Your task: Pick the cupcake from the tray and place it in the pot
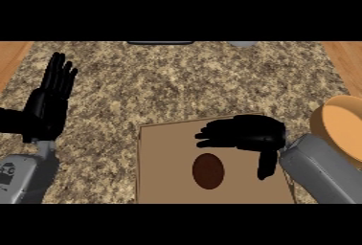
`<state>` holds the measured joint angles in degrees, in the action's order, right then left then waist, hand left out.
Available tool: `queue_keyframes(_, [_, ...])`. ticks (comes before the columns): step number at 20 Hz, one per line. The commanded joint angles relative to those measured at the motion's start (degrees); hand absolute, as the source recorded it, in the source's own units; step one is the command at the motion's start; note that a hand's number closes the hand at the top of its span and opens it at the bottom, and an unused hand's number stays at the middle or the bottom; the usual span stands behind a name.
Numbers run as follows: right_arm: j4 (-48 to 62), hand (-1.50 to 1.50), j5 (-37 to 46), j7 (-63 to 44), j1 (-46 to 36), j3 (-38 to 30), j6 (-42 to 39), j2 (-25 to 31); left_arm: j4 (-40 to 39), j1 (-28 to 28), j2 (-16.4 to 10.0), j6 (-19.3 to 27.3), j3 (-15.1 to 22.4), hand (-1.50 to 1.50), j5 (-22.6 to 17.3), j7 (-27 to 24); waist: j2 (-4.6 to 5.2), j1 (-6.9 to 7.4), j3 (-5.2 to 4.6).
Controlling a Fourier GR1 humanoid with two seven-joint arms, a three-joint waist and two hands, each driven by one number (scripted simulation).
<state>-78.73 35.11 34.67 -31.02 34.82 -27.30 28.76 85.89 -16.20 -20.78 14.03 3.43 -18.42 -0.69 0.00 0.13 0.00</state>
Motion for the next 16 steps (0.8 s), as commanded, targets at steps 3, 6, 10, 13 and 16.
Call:
queue_keyframes(3, [-1.1,-1.5,5.7,1.8,4.1,0.9,1.6,-5.1,-4.0,-2.5,1.4,-1.7,-2.0,0.0,2.1,-0.8,0.04,-0.27,0.0])
queue_keyframes(6, [-2.5,-1.5,6.7,1.2,4.8,-1.5,0.6,-7.3,4.5,1.8,1.9,-0.4,-1.2,0.0,3.6,3.0,-0.06,0.01,0.01])
queue_keyframes(10, [2.3,-1.5,11.5,-1.4,2.8,-1.5,1.3,-11.6,1.5,1.8,1.2,-4.8,-4.5,0.0,1.8,0.9,0.03,0.26,0.0])
queue_keyframes(13, [1.1,-1.5,15.7,-1.7,7.2,-0.5,5.3,-12.3,-2.2,-2.3,5.5,-0.5,-2.3,0.0,6.1,0.7,0.06,-0.15,0.01])
queue_keyframes(16, [3.5,-1.5,17.0,-2.0,5.4,-3.2,2.5,-12.8,5.1,-0.1,2.0,-3.4,-4.7,0.0,3.9,7.0,-0.02,0.16,0.01])
